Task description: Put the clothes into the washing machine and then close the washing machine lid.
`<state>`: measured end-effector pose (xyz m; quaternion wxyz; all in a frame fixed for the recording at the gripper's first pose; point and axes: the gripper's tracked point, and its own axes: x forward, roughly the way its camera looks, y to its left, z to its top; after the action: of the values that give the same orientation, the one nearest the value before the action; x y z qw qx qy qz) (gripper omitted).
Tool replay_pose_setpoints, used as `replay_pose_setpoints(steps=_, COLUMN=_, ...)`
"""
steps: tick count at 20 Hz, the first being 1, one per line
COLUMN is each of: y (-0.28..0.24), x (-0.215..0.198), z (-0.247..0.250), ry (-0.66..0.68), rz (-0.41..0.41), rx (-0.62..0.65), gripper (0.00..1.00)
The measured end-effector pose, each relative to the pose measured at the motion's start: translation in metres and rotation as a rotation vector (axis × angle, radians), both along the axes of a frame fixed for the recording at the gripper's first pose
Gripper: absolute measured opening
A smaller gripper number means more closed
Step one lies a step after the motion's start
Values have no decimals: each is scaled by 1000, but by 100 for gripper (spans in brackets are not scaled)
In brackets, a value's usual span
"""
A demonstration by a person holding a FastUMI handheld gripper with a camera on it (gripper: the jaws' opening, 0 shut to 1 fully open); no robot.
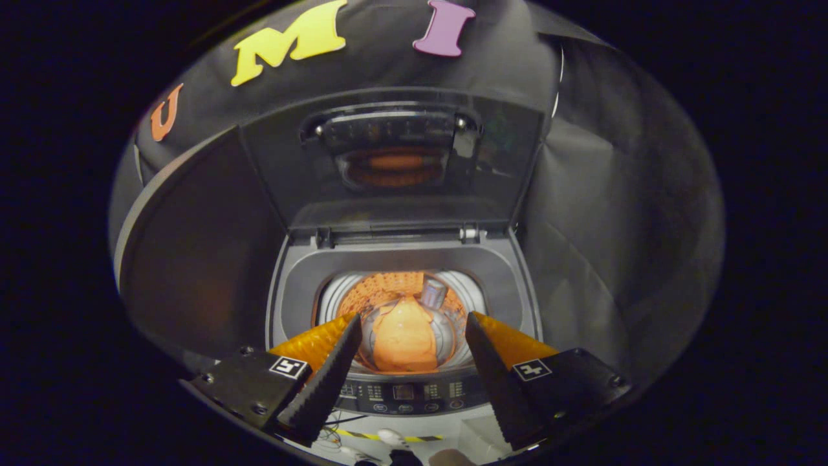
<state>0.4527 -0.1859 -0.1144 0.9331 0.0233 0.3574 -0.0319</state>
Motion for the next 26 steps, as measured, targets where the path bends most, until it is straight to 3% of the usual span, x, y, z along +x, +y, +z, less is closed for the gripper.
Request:
replay_pose_setpoints(steps=10, y=7, x=31, z=95, ry=-187, rz=17, rx=18, gripper=100)
replay_pose_setpoints(steps=19, y=13, x=117, z=184, ry=-298, rz=11, rx=26, gripper=100)
replay_pose_setpoints(steps=26, y=17, x=185, z=201, ry=-279, rz=8, rx=16, gripper=100)
